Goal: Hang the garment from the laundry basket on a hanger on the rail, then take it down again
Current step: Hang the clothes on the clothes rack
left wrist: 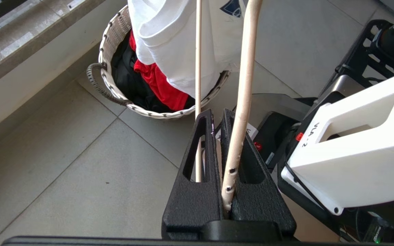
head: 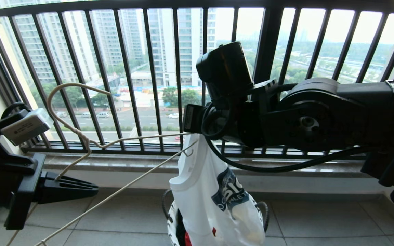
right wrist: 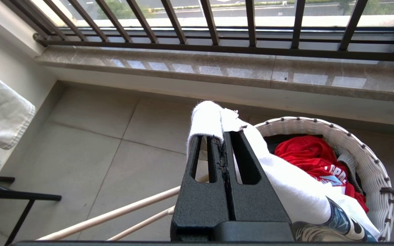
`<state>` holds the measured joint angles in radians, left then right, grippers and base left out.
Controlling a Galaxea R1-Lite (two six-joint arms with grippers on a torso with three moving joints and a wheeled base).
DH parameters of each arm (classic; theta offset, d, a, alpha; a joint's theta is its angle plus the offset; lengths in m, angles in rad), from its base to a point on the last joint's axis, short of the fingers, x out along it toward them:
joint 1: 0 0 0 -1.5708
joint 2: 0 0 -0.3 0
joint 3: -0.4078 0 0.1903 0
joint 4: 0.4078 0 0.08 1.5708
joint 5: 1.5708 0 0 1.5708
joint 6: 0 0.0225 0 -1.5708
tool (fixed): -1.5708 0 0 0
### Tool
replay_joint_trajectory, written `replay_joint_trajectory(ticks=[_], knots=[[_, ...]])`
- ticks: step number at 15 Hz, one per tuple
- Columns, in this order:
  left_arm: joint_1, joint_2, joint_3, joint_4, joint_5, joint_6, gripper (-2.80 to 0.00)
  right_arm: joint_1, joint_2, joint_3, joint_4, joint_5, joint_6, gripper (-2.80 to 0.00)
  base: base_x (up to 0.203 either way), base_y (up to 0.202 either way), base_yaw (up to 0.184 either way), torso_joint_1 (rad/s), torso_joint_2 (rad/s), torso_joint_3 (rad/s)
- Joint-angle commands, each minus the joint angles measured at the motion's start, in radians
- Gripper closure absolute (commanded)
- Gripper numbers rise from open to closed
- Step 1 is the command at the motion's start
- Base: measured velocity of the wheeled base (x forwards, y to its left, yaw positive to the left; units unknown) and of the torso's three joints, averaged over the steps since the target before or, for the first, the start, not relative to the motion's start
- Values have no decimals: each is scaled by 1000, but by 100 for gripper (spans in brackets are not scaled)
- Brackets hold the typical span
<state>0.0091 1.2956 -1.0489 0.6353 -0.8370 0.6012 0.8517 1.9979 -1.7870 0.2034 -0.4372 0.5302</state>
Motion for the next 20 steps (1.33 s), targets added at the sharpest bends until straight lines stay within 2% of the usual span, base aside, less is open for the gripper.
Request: replay_joint_trajectory(ticks=[1,4,10,12,15,20], knots=[[20,31,9,-61,2,-48,0,4,1,-1,-1,-6,4,0,0,0,0,0,0,0],[25,50,10,-101,78,-73,0,1,-10,-2,-2,-7,4,0,0,0,0,0,0,0],[29,48,10,-121,117,-75,0,-12,-16,-4,-4,-9,4,0,0,0,0,0,0,0],[52,43,9,-158,145,-100,0,-23,-16,-10,-3,-9,2,0,0,0,0,0,0,0],[58,37,10,-217,157,-174,0,-28,-14,-17,-1,-9,2,0,0,0,0,0,0,0],[47,42,10,-218,167,-178,0,-26,-13,-15,1,-8,2,0,0,0,0,0,0,0]])
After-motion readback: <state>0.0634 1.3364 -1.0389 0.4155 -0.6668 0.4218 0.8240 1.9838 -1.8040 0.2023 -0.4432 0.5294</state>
